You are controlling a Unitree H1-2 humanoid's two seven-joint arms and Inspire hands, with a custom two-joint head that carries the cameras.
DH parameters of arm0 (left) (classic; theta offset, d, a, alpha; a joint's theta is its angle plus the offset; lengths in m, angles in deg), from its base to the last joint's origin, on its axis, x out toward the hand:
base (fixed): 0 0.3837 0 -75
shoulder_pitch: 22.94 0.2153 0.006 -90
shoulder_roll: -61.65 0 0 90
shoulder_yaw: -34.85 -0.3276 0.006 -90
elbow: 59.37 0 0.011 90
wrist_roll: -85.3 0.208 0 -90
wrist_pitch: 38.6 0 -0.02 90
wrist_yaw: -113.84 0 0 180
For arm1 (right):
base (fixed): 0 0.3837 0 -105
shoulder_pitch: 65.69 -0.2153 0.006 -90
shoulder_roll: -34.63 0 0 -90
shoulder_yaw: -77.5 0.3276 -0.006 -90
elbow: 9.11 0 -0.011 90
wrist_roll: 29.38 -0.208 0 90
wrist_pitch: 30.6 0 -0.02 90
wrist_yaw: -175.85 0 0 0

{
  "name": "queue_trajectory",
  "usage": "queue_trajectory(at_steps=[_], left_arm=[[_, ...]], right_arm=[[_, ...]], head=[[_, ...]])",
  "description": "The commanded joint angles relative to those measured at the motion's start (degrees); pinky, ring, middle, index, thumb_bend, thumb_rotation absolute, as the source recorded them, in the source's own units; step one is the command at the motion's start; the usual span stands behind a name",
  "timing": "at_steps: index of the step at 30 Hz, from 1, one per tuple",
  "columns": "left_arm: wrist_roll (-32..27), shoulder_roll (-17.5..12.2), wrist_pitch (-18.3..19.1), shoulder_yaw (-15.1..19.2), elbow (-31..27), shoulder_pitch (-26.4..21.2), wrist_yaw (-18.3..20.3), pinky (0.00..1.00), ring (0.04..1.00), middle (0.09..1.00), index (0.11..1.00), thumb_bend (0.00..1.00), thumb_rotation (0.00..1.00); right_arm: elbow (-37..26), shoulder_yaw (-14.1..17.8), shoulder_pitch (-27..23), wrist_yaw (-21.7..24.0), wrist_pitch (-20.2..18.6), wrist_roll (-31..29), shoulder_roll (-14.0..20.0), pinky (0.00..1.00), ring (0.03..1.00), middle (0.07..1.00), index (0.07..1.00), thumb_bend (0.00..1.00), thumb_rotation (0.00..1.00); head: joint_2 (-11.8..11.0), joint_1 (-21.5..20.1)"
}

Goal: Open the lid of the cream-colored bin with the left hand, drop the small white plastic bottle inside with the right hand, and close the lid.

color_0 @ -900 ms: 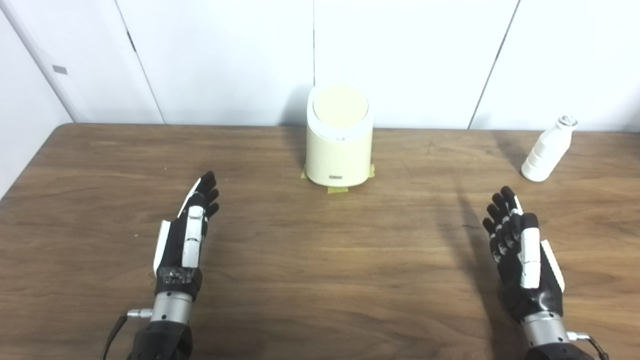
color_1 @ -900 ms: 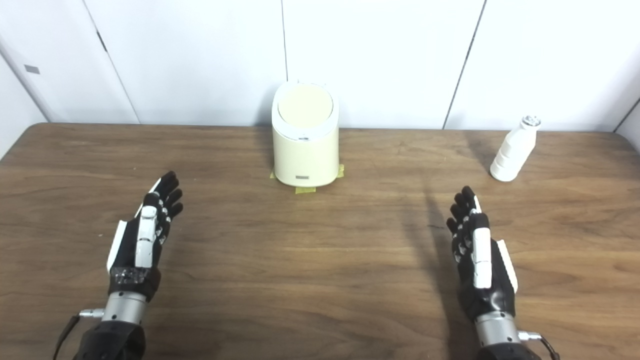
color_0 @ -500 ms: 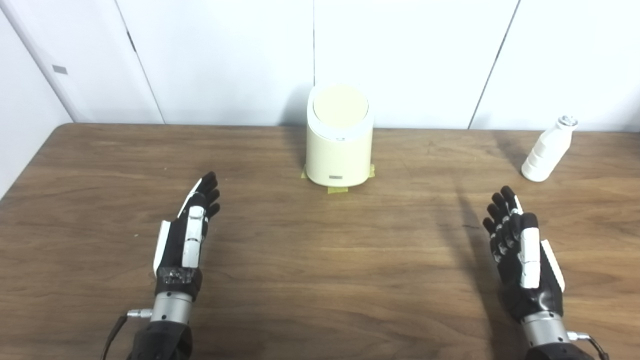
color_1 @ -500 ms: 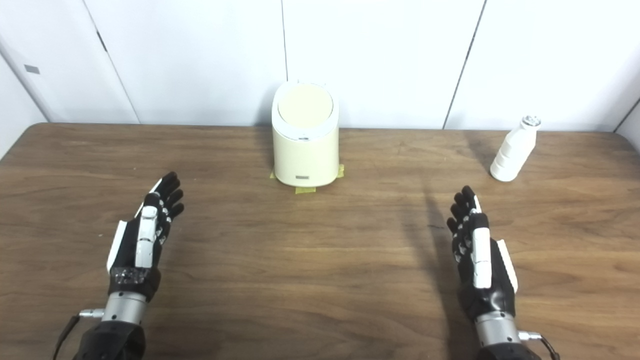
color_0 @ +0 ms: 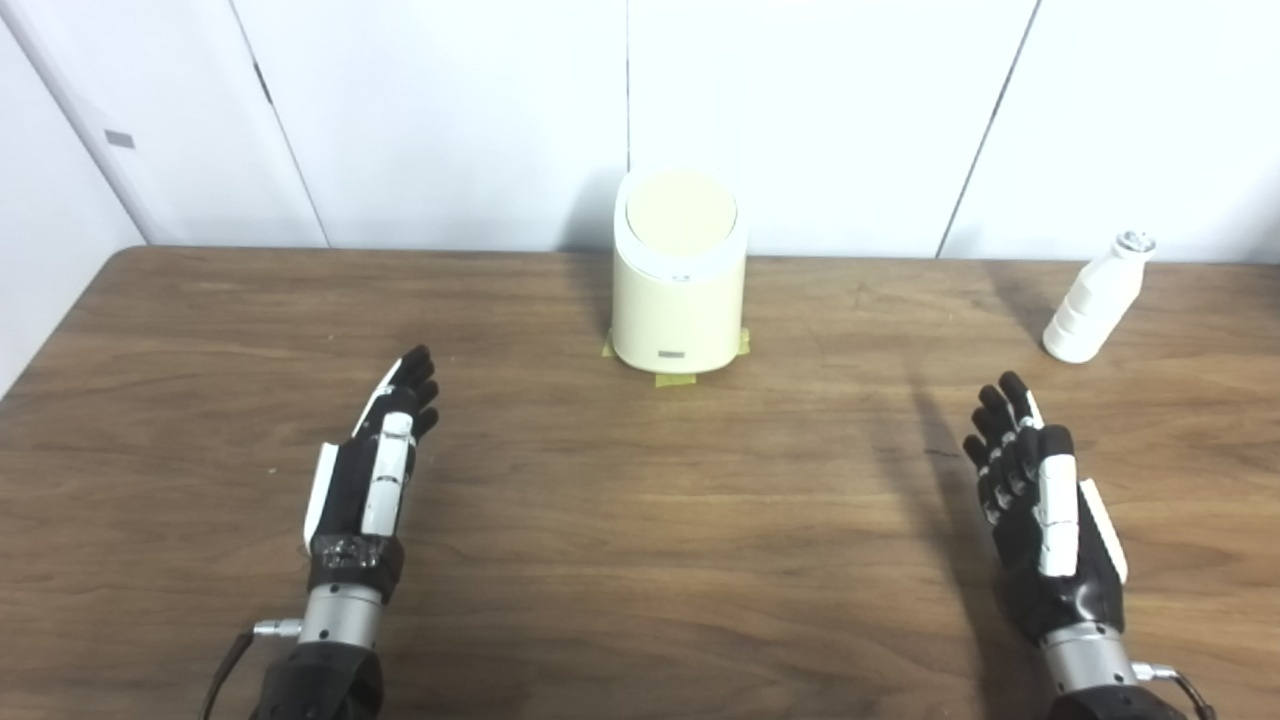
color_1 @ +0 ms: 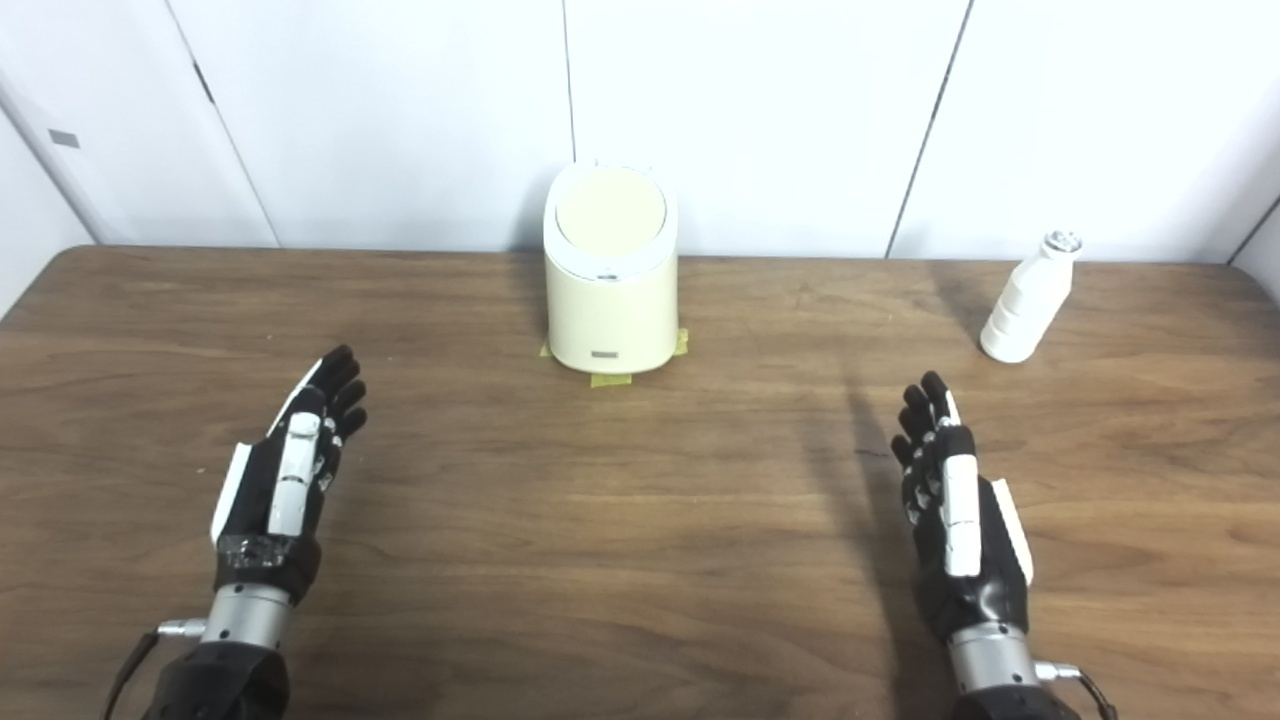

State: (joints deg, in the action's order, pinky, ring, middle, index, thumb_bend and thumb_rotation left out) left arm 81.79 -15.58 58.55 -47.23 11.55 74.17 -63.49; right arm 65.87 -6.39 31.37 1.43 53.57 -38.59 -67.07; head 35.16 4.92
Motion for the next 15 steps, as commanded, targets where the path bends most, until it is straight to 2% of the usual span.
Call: queue_trajectory(at_steps=[1,8,10,12,15], left_arm=[[-0.5,0.7,-0.6,-0.6,-2.6,7.6,0.0,0.91,0.940,0.948,0.961,0.58,0.70],[-1.2,0.4,2.4,-0.9,-6.2,4.3,-0.2,0.91,0.932,0.946,0.981,0.71,0.42],[-1.3,-0.2,4.1,-1.1,-7.7,1.5,-0.1,0.94,0.954,0.960,0.990,0.71,0.37],[-0.1,-0.5,6.2,-1.3,-8.8,-1.4,-0.7,0.99,0.962,0.951,0.981,0.75,0.36],[2.6,-0.7,8.3,-1.9,-8.8,-6.0,-2.0,0.95,0.940,0.939,0.973,0.79,0.34]], right_arm=[[-1.1,-0.4,4.4,0.2,2.9,-0.2,-0.5,1.00,1.000,0.992,1.000,0.57,1.00],[1.1,-0.5,4.6,-0.2,4.6,-0.1,-1.0,1.00,1.000,0.982,0.993,0.60,1.00],[1.9,-0.7,4.6,0.0,5.4,0.1,-0.9,0.99,1.000,0.981,0.994,0.59,1.00],[2.6,-1.0,4.6,0.2,5.9,0.6,-0.6,1.00,1.000,0.984,0.998,0.59,1.00],[3.6,-1.1,4.5,0.2,6.7,0.9,-0.5,1.00,1.000,0.991,1.000,0.59,1.00]], head=[[-0.4,-0.2],[-1.9,-2.1],[-2.2,-1.8],[-2.5,-1.7],[-3.0,-1.6]])
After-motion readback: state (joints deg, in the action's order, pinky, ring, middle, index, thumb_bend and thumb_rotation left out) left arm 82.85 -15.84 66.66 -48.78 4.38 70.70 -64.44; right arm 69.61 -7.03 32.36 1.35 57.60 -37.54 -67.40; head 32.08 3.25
